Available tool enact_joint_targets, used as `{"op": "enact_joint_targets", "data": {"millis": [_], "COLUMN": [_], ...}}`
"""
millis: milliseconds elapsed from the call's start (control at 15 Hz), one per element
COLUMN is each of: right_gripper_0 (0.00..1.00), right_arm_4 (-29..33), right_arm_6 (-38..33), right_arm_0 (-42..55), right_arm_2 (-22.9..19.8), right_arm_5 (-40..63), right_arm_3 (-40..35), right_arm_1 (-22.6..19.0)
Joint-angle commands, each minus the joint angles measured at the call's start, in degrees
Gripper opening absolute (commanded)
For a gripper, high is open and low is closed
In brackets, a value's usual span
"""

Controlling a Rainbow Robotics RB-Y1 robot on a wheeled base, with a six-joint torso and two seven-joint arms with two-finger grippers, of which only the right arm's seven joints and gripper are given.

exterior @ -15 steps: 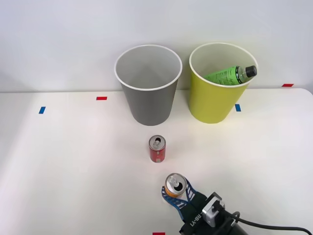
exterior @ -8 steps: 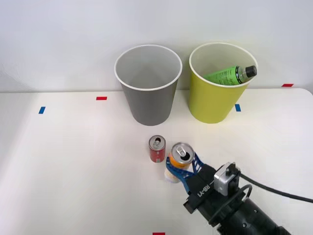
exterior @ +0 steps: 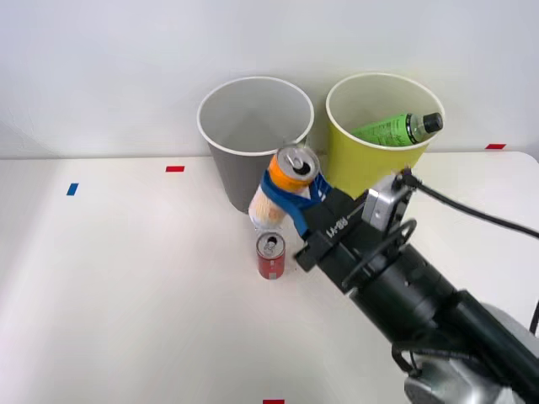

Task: Put cans in the gray bin, plastic bottles in the light green bin

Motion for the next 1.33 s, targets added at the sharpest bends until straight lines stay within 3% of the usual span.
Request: {"op": "enact_joint_targets", "data": {"millis": [67,667,867,1000,1333], "right_gripper_0": [0.0,0.0,0.0,0.0,0.0], "right_arm_4": [-0.7,-0.9,0.4,4.9,9.9], "right_arm_6": [-1.1,-5.1,-5.5,-5.9,-6.7], "right_arm_0": [-5.3,-20.4,-26.2,-30.0,-36.4], "right_arm_2": [-2.9,-9.9,-9.7,-9.8,-9.7], "right_arm_5": [3.8,27.9,23.4,22.0,18.7], "right_arm_3": [0.0,0.9,10.7,17.0,30.1], "right_arm_1": [0.7,10.3,14.0,16.7,19.7]}}
